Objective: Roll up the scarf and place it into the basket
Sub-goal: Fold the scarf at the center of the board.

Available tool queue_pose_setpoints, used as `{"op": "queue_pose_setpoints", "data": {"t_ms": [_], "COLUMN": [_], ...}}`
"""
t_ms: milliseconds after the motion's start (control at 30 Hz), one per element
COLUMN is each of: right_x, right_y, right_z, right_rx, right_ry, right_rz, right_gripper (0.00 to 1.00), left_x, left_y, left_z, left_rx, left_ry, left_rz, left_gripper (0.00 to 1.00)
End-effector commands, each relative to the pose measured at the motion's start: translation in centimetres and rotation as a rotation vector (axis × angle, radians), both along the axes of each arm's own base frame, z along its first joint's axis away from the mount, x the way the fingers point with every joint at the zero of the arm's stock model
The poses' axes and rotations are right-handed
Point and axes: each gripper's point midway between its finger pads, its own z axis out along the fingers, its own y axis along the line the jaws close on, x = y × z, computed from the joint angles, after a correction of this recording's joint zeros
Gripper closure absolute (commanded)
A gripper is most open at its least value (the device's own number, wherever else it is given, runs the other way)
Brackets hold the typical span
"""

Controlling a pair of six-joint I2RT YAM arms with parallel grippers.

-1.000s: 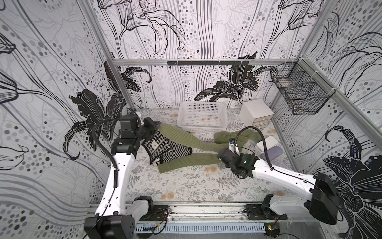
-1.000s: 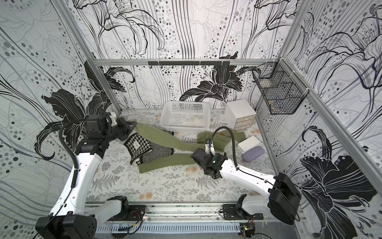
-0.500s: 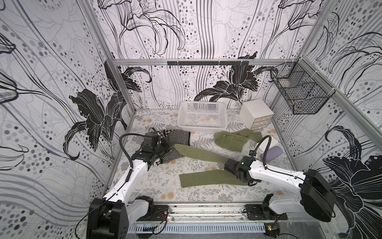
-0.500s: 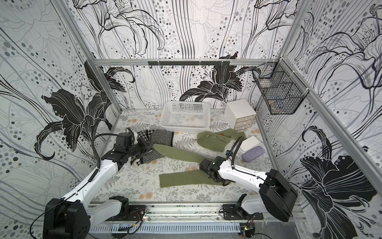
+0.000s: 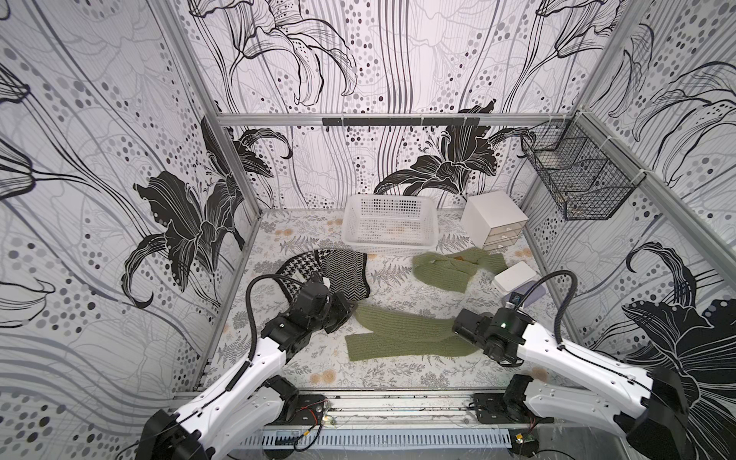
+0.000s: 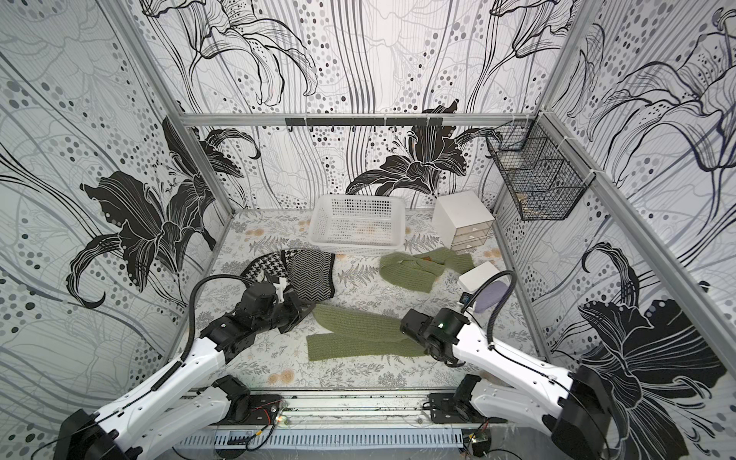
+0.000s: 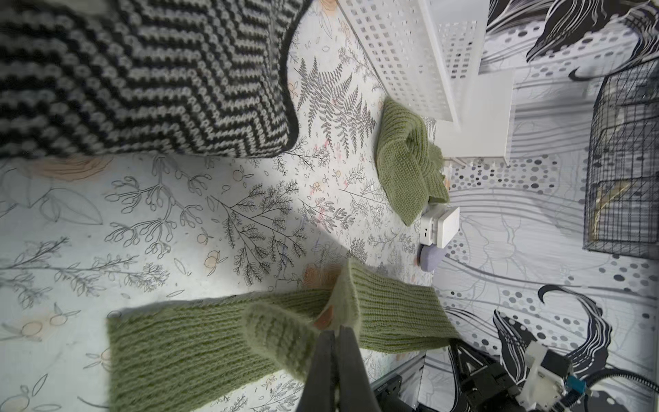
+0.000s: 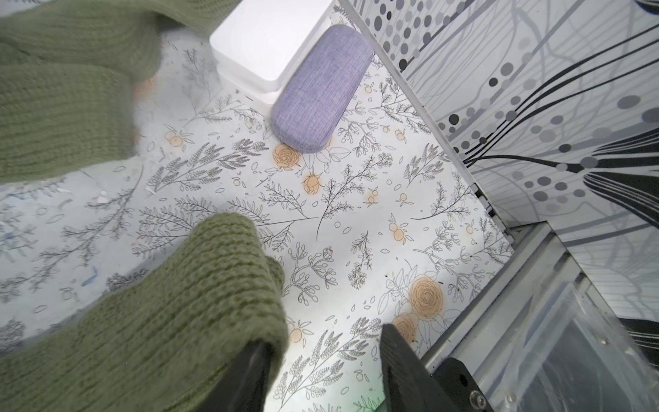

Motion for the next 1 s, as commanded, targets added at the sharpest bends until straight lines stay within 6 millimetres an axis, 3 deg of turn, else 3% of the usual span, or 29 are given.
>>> {"op": "queue_pose_setpoints", "data": {"t_ms": [0, 133, 300, 433, 533, 700, 800, 867, 967], "right_x": [-0.5, -0.5, -1.8, -1.5, -1.3, -0.6, -0.1, 1.0, 2.3], "right_y": [-0.3, 2.6, 3.5, 4.3, 4.1, 2.9, 2.3, 2.7, 3.2], "right_z": [1.0, -0.1, -2.7, -2.3, -2.4, -2.9, -3.1, -3.5, -3.7], "right_rx": [-0.004, 0.079, 0.089, 0.115, 0.11, 0.072, 0.074, 0.115, 0.159], "right_ry": [0.024, 0.12, 0.238, 0.16, 0.141, 0.115, 0.068, 0.059, 0.07], "right_rz": [0.064, 0.222, 0.229, 0.26, 0.24, 0.125, 0.075, 0.085, 0.097], "right_gripper": [0.48, 0.49, 0.48, 0.48, 0.49, 0.51, 0.55, 0.55, 0.55], "left_x": [-2.5, -4.4, -5.6, -5.9, -5.7, -5.7, -4.0, -2.0, 0.2], "left_y": [1.6, 2.6, 1.2, 2.4, 3.8, 6.3, 6.1, 4.1, 0.2], "left_z": [-2.4, -6.4, -11.9, -13.8, -13.3, -11.0, -7.6, -5.1, -3.7], "left_rx": [0.029, 0.076, 0.065, 0.12, 0.15, 0.259, 0.307, 0.288, 0.234], "left_ry": [0.134, 0.262, 0.423, 0.469, 0.445, 0.403, 0.281, 0.185, 0.136], "left_rz": [0.086, 0.115, 0.103, 0.17, 0.239, 0.297, 0.238, 0.142, -0.001], "left_gripper": [1.0, 1.0, 1.0, 0.99, 0.93, 0.25, 0.14, 0.14, 0.14]}}
